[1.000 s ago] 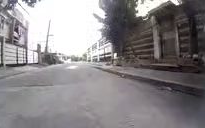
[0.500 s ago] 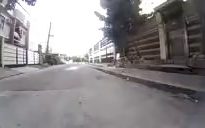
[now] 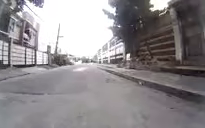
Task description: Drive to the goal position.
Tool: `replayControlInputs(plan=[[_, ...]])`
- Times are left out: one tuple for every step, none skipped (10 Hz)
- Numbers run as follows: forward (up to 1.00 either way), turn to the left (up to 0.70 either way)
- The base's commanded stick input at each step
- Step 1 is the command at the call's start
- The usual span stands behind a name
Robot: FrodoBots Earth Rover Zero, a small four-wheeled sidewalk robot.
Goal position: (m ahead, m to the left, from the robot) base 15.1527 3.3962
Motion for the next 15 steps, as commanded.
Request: replayControlInputs(plan=[[0.86,0.33],[0.86,0.33],[0.86,0.2],[0.86,-0.01],[0.86,-0.01],[0.86,-0.01],[0.86,-0.01],[0.86,-0.01],[0.87,-0.01],[0.9,-0.01],[0.96,-0.01],[0.97,-0.01],[0.97,-0.01],[0.97,-0.01],[0.97,-0.01]])
